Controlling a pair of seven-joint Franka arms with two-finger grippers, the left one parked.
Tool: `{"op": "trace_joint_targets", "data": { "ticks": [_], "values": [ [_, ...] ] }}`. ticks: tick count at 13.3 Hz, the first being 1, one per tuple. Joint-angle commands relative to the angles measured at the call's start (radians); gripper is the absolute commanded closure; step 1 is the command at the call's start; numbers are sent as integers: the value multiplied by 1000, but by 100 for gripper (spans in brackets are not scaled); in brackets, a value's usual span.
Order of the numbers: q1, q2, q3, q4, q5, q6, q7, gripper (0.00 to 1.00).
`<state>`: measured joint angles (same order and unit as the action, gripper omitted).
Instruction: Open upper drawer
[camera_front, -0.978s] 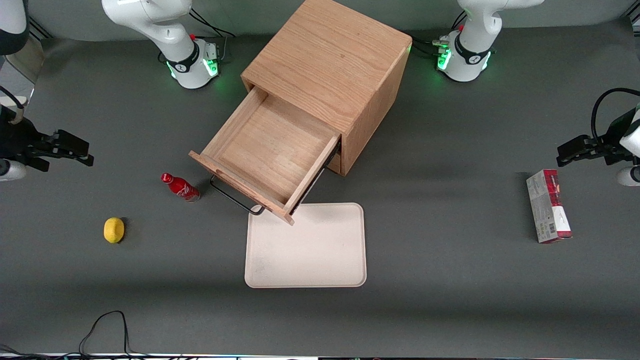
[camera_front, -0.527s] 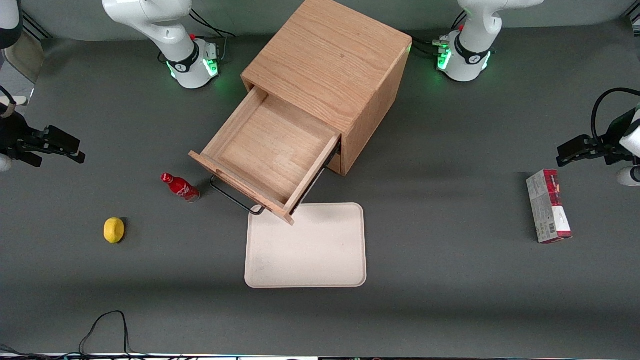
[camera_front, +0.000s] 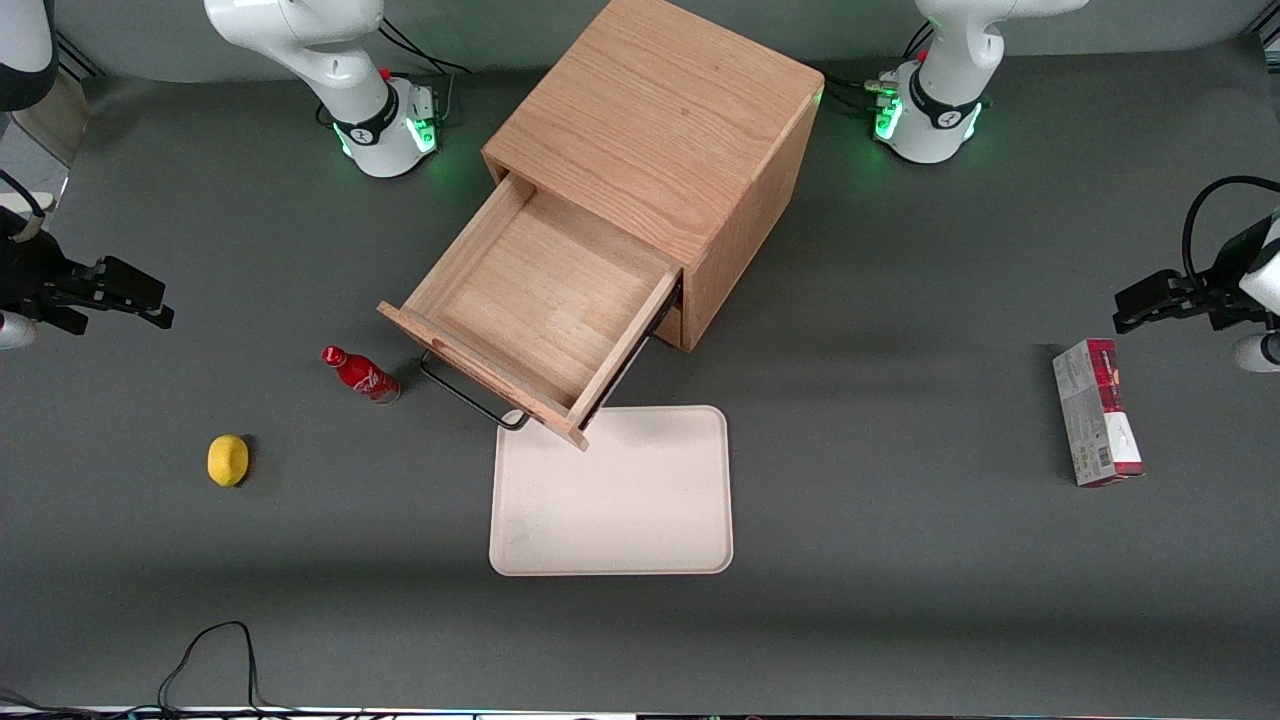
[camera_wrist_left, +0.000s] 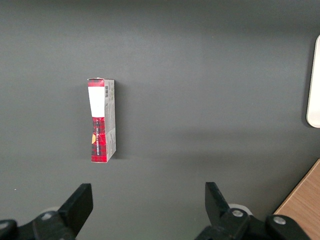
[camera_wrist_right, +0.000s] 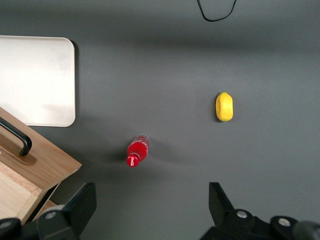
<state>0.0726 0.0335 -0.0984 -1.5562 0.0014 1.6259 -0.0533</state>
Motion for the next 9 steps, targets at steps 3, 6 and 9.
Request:
{"op": "trace_joint_targets", "data": {
  "ticks": [3, 6, 9],
  "values": [
    [7, -7, 3, -2, -23, 9, 27, 0],
    [32, -1, -21, -2, -24, 9, 27, 0],
    [24, -1, -21, -2, -24, 9, 27, 0]
  ]
}}
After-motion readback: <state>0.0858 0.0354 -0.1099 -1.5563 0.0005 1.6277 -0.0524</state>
